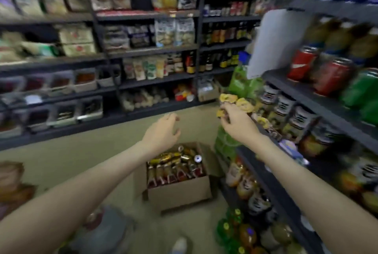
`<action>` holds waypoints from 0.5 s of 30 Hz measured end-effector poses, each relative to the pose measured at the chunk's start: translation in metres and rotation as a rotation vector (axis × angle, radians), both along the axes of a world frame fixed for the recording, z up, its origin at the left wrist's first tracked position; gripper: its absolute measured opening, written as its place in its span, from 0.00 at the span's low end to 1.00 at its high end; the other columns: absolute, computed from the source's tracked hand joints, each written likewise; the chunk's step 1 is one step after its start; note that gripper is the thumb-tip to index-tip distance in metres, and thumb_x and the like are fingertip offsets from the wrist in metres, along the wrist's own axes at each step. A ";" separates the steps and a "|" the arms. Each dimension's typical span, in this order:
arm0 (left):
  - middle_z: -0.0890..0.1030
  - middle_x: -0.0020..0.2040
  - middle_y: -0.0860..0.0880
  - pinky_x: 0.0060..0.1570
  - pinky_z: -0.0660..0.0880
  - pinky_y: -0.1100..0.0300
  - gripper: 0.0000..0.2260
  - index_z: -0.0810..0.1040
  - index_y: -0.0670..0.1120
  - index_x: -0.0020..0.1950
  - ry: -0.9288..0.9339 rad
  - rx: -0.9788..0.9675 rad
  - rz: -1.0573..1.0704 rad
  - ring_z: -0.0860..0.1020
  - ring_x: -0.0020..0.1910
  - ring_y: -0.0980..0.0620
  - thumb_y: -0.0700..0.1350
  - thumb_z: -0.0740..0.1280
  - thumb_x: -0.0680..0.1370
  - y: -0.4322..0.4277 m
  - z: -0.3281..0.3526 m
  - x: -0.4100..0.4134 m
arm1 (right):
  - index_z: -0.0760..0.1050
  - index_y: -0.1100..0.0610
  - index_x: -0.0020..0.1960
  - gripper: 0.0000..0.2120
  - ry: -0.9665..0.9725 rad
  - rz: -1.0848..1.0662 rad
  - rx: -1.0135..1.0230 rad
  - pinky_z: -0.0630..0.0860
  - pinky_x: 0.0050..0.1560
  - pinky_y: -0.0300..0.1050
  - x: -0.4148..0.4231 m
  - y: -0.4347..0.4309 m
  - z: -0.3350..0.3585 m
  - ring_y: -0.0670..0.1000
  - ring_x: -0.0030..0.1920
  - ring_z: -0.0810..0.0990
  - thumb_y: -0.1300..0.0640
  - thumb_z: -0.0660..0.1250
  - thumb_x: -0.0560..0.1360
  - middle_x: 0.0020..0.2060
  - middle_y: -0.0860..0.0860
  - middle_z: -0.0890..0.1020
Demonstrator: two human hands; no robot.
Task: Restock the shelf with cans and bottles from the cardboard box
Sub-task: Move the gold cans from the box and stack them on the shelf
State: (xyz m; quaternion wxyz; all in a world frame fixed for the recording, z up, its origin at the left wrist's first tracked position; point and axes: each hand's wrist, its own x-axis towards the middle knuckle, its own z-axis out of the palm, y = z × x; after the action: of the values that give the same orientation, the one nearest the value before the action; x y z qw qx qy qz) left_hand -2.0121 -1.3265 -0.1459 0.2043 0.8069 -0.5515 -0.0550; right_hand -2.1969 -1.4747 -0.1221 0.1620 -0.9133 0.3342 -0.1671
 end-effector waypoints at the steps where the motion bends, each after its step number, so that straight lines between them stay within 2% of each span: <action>1: 0.73 0.65 0.45 0.56 0.73 0.52 0.17 0.68 0.45 0.67 0.009 0.013 0.039 0.74 0.61 0.44 0.48 0.61 0.79 0.002 -0.010 0.018 | 0.69 0.58 0.65 0.15 0.023 0.021 0.022 0.73 0.54 0.51 0.022 -0.004 -0.013 0.55 0.57 0.75 0.60 0.61 0.78 0.59 0.54 0.74; 5: 0.73 0.64 0.44 0.56 0.73 0.53 0.18 0.67 0.45 0.68 0.059 0.099 0.133 0.74 0.61 0.43 0.48 0.61 0.80 -0.003 -0.056 0.089 | 0.68 0.57 0.67 0.17 0.140 0.118 0.104 0.72 0.60 0.52 0.111 -0.031 -0.064 0.55 0.61 0.73 0.58 0.61 0.79 0.62 0.54 0.73; 10: 0.71 0.67 0.45 0.56 0.74 0.53 0.20 0.65 0.47 0.71 0.133 0.201 0.142 0.74 0.62 0.45 0.48 0.60 0.80 -0.048 -0.117 0.200 | 0.66 0.54 0.70 0.20 0.292 0.171 0.276 0.74 0.58 0.49 0.227 -0.081 -0.147 0.52 0.62 0.74 0.57 0.62 0.79 0.66 0.51 0.72; 15: 0.70 0.68 0.45 0.55 0.74 0.52 0.18 0.64 0.46 0.71 0.179 0.372 0.146 0.73 0.62 0.45 0.46 0.58 0.81 -0.103 -0.190 0.304 | 0.61 0.51 0.74 0.24 0.446 0.107 0.459 0.76 0.59 0.49 0.291 -0.126 -0.248 0.50 0.63 0.73 0.56 0.61 0.79 0.68 0.48 0.70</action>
State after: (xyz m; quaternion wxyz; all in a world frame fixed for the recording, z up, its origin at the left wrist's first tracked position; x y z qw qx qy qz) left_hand -1.7081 -1.4290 -0.3356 0.1036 0.8604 -0.4517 -0.2123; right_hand -1.9059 -1.6008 -0.3705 0.2949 -0.8835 0.3417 0.1256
